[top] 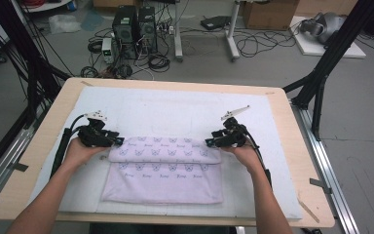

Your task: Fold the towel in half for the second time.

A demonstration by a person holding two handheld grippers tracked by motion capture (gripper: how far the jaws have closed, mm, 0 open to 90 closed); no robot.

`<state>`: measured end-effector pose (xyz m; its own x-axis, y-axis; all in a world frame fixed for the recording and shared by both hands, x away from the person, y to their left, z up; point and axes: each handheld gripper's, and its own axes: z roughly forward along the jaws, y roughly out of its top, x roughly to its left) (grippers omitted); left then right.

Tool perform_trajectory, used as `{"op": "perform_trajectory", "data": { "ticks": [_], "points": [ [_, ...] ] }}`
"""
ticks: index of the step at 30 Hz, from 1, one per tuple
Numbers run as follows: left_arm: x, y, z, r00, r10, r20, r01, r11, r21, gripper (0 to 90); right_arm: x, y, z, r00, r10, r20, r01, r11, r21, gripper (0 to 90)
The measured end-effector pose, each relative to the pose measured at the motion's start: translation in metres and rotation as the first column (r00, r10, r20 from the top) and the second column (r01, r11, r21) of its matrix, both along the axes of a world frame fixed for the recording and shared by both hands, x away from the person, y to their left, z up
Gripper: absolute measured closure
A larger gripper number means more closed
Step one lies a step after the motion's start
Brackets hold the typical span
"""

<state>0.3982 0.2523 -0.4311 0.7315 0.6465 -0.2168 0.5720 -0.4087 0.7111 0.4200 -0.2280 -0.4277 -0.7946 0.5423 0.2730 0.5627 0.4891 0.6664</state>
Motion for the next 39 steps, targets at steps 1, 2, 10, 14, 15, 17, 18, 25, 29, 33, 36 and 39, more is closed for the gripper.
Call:
{"op": "perform_trajectory", "data": {
  "ticks": [1, 2, 10, 14, 15, 17, 18, 25, 29, 33, 36, 39],
  "points": [
    [-0.001, 0.0, 0.001, 0.9999, -0.004, 0.015, 0.004, 1.0, -0.001, 82.0, 0.0, -0.001, -0.001, 0.9994, 0.032, -0.016, -0.032, 0.9994, 0.011, 78.9],
    [-0.002, 0.001, 0.004, 0.9995, -0.009, 0.029, 0.009, 0.9999, -0.006, 83.9, -0.003, -0.002, 0.0, 0.9989, 0.047, -0.003, -0.047, 0.9989, 0.008, 83.7],
    [-0.032, 0.016, 0.039, 0.99, -0.002, 0.141, 0.015, 0.996, -0.088, 85.4, -0.027, -0.005, 0.035, 0.9886, 0.066, 0.136, -0.072, 0.9966, 0.041, 84.9],
    [-0.063, 0.026, 0.048, 0.9823, -0.003, 0.187, 0.031, 0.9885, -0.148, 85.2, -0.056, -0.009, 0.057, 0.9766, 0.096, 0.192, -0.109, 0.9922, 0.06, 84.8],
    [-0.072, 0.029, 0.048, 0.9809, -0.013, 0.194, 0.044, 0.9868, -0.156, 85.0, -0.066, -0.011, 0.06, 0.9715, 0.109, 0.21, -0.126, 0.9897, 0.068, 84.7],
    [-0.092, 0.035, 0.044, 0.9791, -0.022, 0.202, 0.053, 0.9871, -0.151, 82.9, -0.088, -0.013, 0.061, 0.9642, 0.136, 0.228, -0.156, 0.9851, 0.073, 83.3],
    [-0.102, 0.037, 0.042, 0.9778, -0.018, 0.209, 0.049, 0.9877, -0.148, 78.8, -0.099, -0.015, 0.059, 0.9615, 0.155, 0.227, -0.176, 0.9815, 0.075, 81.1],
    [-0.122, 0.041, 0.04, 0.9758, -0.011, 0.219, 0.032, 0.9949, -0.095, 61.2, -0.128, -0.023, 0.046, 0.959, 0.161, 0.233, -0.176, 0.9834, 0.045, 65.8],
    [-0.111, 0.027, 0.04, 0.9815, -0.022, 0.19, 0.044, 0.9931, -0.109, 52.6, -0.12, -0.02, 0.045, 0.9586, 0.142, 0.247, -0.161, 0.985, 0.061, 59.1],
    [-0.104, 0.007, 0.036, 0.9827, -0.068, 0.173, 0.084, 0.9925, -0.089, 48.3, -0.112, -0.012, 0.038, 0.9659, 0.147, 0.213, -0.16, 0.9862, 0.043, 53.6],
    [-0.102, -0.005, 0.034, 0.981, -0.107, 0.161, 0.119, 0.9906, -0.067, 47.5, -0.112, -0.006, 0.034, 0.9661, 0.161, 0.202, -0.177, 0.9824, 0.062, 52.2],
    [-0.101, -0.012, 0.032, 0.9806, -0.124, 0.152, 0.134, 0.9895, -0.055, 47.6, -0.114, 0.0, 0.03, 0.9657, 0.178, 0.189, -0.193, 0.9794, 0.061, 50.8]
  ]
}}
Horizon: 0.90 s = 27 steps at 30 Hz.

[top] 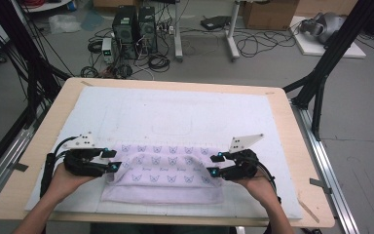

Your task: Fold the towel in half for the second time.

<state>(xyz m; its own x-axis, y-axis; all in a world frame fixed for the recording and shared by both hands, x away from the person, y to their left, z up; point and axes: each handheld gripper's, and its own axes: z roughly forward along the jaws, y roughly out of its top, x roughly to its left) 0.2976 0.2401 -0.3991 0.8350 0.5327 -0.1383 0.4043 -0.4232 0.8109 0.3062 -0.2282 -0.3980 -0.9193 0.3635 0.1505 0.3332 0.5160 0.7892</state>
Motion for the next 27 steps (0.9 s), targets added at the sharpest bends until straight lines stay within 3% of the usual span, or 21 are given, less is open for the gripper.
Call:
{"op": "perform_trajectory", "data": {
  "ticks": [6, 8, 10, 12, 17, 21, 22, 24, 27],
  "points": [
    [0.001, -0.009, -0.005, 0.9993, -0.036, -0.009, 0.037, 0.9984, 0.044, 59.1, 0.001, 0.005, -0.002, 1.0, 0.008, -0.004, -0.008, 0.9999, 0.006, 50.5],
    [0.0, -0.012, -0.008, 0.998, -0.062, -0.011, 0.063, 0.9951, 0.077, 70.3, 0.001, 0.007, -0.005, 1.0, 0.008, -0.006, -0.008, 0.9998, -0.019, 52.6],
    [-0.001, -0.014, -0.012, 0.9967, -0.081, -0.011, 0.082, 0.9912, 0.105, 81.5, 0.001, 0.008, -0.008, 0.9997, 0.019, -0.015, -0.019, 0.9988, -0.045, 66.2],
    [-0.003, -0.011, -0.014, 0.9965, -0.083, -0.011, 0.084, 0.9893, 0.119, 85.3, 0.001, 0.008, -0.011, 0.9995, 0.03, -0.011, -0.031, 0.9946, -0.099, 76.2],
    [-0.01, 0.005, -0.008, 0.9976, -0.069, 0.004, 0.068, 0.9917, 0.109, 86.6, -0.006, 0.002, -0.006, 0.9986, 0.052, -0.006, -0.052, 0.9949, -0.086, 83.4],
    [-0.027, 0.016, 0.005, 0.9966, -0.076, 0.032, 0.073, 0.9942, 0.078, 86.7, -0.017, -0.003, 0.009, 0.9951, 0.098, 0.006, -0.098, 0.995, -0.016, 83.2],
    [-0.031, 0.018, 0.008, 0.996, -0.081, 0.038, 0.077, 0.9938, 0.079, 86.7, -0.023, -0.005, 0.014, 0.9921, 0.124, -0.013, -0.124, 0.9922, 0.007, 81.9],
    [-0.039, 0.021, 0.013, 0.9944, -0.094, 0.048, 0.091, 0.9934, 0.07, 85.7, -0.029, -0.008, 0.021, 0.9896, 0.144, 0.002, -0.144, 0.9896, 0.003, 77.3],
    [-0.045, 0.021, 0.015, 0.9945, -0.092, 0.05, 0.088, 0.9939, 0.067, 72.5, -0.034, -0.014, 0.026, 0.9907, 0.135, 0.014, -0.135, 0.9905, 0.025, 72.7]
  ]
}}
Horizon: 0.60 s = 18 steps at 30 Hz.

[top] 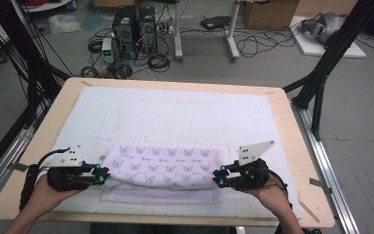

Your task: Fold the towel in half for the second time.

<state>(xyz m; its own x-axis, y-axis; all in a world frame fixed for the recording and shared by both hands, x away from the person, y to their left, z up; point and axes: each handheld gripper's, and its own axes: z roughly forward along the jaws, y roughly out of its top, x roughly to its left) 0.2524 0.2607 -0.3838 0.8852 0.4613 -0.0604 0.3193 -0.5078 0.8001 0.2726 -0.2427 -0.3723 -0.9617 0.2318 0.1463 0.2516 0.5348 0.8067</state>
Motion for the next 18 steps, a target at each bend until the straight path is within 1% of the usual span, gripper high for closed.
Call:
{"op": "perform_trajectory", "data": {
  "ticks": [1, 2, 4, 5, 6, 7, 8, 9, 11, 12, 13, 14, 15, 16, 18],
  "points": [
    [-0.001, -0.002, -0.001, 1.0, 0.005, -0.004, -0.005, 1.0, 0.004, 66.5, 0.0, -0.001, 0.0, 0.9999, -0.015, -0.005, 0.015, 0.9999, 0.0, 70.0],
    [-0.001, -0.003, -0.002, 1.0, -0.002, -0.009, 0.002, 1.0, 0.005, 62.7, 0.001, -0.002, -0.002, 0.9996, -0.027, -0.011, 0.027, 0.9996, 0.002, 67.8],
    [0.0, -0.007, -0.007, 0.9999, -0.006, -0.015, 0.006, 0.9999, 0.013, 59.0, 0.002, 0.0, -0.007, 0.9994, -0.034, -0.005, 0.034, 0.9994, 0.006, 66.2],
    [0.0, -0.008, -0.009, 0.9998, -0.005, -0.019, 0.005, 0.9997, 0.022, 56.1, 0.002, 0.001, -0.012, 0.9995, -0.03, -0.013, 0.03, 0.9995, -0.004, 65.0],
    [0.002, -0.009, -0.014, 0.9995, -0.007, -0.029, 0.008, 0.9994, 0.032, 55.4, 0.001, 0.003, -0.015, 0.9995, -0.029, -0.011, 0.029, 0.9995, -0.01, 64.2],
    [0.003, -0.01, -0.017, 0.9993, -0.004, -0.038, 0.005, 0.9994, 0.034, 55.7, 0.0, 0.005, -0.02, 0.9995, -0.022, -0.024, 0.022, 0.9996, -0.019, 64.1],
    [0.004, -0.01, -0.021, 0.9991, -0.003, -0.042, 0.005, 0.9988, 0.048, 55.7, 0.0, 0.007, -0.024, 0.9996, -0.018, -0.02, 0.018, 0.9994, -0.03, 63.5],
    [0.004, -0.01, -0.025, 0.9987, 0.001, -0.051, 0.002, 0.9983, 0.058, 56.2, -0.002, 0.009, -0.028, 0.9995, -0.018, -0.026, 0.017, 0.9989, -0.045, 63.3],
    [0.004, -0.011, -0.036, 0.9979, -0.004, -0.065, 0.01, 0.9957, 0.092, 58.9, -0.003, 0.011, -0.038, 0.9994, -0.023, -0.024, 0.022, 0.9973, -0.07, 63.3],
    [0.003, -0.012, -0.038, 0.9978, 0.001, -0.067, 0.005, 0.9953, 0.097, 60.6, -0.004, 0.012, -0.044, 0.9994, -0.034, -0.011, 0.032, 0.9951, -0.094, 63.7],
    [0.002, -0.011, -0.04, 0.9977, -0.007, -0.067, 0.014, 0.9943, 0.105, 60.6, -0.004, 0.012, -0.047, 0.9995, -0.03, -0.013, 0.029, 0.9946, -0.099, 64.0],
    [0.0, -0.012, -0.042, 0.9979, -0.006, -0.064, 0.013, 0.9941, 0.108, 60.6, -0.005, 0.012, -0.049, 0.9995, -0.026, -0.017, 0.024, 0.9949, -0.098, 64.3],
    [-0.002, -0.011, -0.043, 0.9983, -0.008, -0.057, 0.014, 0.9942, 0.107, 60.5, -0.007, 0.011, -0.051, 0.9997, -0.021, -0.012, 0.02, 0.9949, -0.099, 65.3],
    [-0.003, -0.01, -0.043, 0.9983, -0.008, -0.058, 0.014, 0.9944, 0.105, 60.5, -0.009, 0.011, -0.051, 0.9998, -0.018, 0.006, 0.018, 0.9944, -0.104, 65.8],
    [-0.004, -0.009, -0.045, 0.9985, 0.0, -0.054, 0.005, 0.9946, 0.104, 60.6, -0.011, 0.011, -0.052, 0.9998, -0.02, 0.007, 0.02, 0.9928, -0.118, 66.6]
  ]
}}
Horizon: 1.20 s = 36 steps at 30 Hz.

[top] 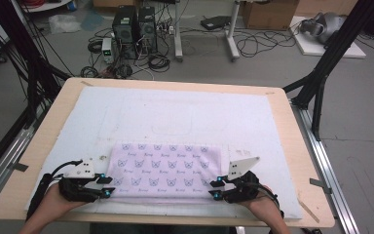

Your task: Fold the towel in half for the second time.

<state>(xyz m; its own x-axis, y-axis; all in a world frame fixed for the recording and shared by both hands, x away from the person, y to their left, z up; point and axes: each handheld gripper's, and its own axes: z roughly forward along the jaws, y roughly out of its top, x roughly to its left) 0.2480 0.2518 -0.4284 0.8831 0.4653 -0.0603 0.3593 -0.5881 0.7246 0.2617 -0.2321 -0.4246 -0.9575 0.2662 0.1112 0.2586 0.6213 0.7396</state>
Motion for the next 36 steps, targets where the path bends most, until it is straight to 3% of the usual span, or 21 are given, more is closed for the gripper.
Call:
{"op": "perform_trajectory", "data": {
  "ticks": [3, 7, 10, 14, 19, 23, 25, 27, 32, 36],
  "points": [
    [0.0, 0.0, -0.002, 0.9999, -0.014, 0.004, 0.014, 0.9999, 0.007, 67.8, -0.001, 0.0, -0.007, 1.0, -0.001, -0.004, 0.001, 0.9996, -0.028, 69.6],
    [-0.003, -0.004, -0.004, 0.9994, -0.03, 0.014, 0.03, 0.9995, 0.009, 84.2, -0.002, 0.001, -0.014, 0.9996, 0.015, -0.024, -0.016, 0.9997, -0.021, 85.9],
    [-0.004, 0.0, 0.002, 0.9994, -0.026, 0.02, 0.026, 0.9996, -0.008, 85.8, -0.001, -0.001, -0.009, 0.9995, 0.018, -0.025, -0.019, 0.9997, -0.013, 87.5],
    [-0.009, 0.007, 0.015, 0.9988, -0.017, 0.046, 0.019, 0.9989, -0.042, 86.3, -0.006, -0.01, 0.007, 0.9999, 0.004, 0.01, -0.004, 0.9994, 0.034, 87.8],
    [-0.019, 0.007, 0.023, 0.9975, -0.031, 0.064, 0.034, 0.9984, -0.044, 86.6, -0.017, -0.015, 0.018, 0.9996, 0.009, 0.029, -0.01, 0.9984, 0.055, 87.9],
    [-0.026, 0.007, 0.01, 0.9986, -0.043, 0.031, 0.044, 0.9985, -0.033, 86.4, -0.024, -0.018, 0.009, 0.9998, 0.021, -0.002, -0.021, 0.9985, 0.051, 87.8],
    [-0.025, 0.004, 0.001, 0.999, -0.043, 0.011, 0.044, 0.999, -0.012, 84.7, -0.023, -0.018, 0.001, 0.9986, 0.032, -0.042, -0.029, 0.9981, 0.054, 86.1],
    [-0.023, 0.003, -0.001, 0.9992, -0.039, 0.004, 0.04, 0.9992, -0.012, 74.6, -0.02, -0.017, 0.0, 0.9981, 0.022, -0.059, -0.018, 0.9977, 0.065, 77.9],
    [-0.014, 0.006, 0.007, 0.9994, 0.009, 0.033, -0.008, 0.9992, -0.038, 63.1, -0.012, -0.022, 0.014, 0.9995, -0.016, -0.026, 0.019, 0.9921, 0.124, 69.8],
    [-0.002, 0.007, 0.012, 0.9977, 0.04, 0.054, -0.038, 0.998, -0.051, 60.6, 0.001, -0.021, 0.019, 0.9983, -0.059, 0.003, 0.058, 0.9905, 0.125, 67.0]
  ]
}}
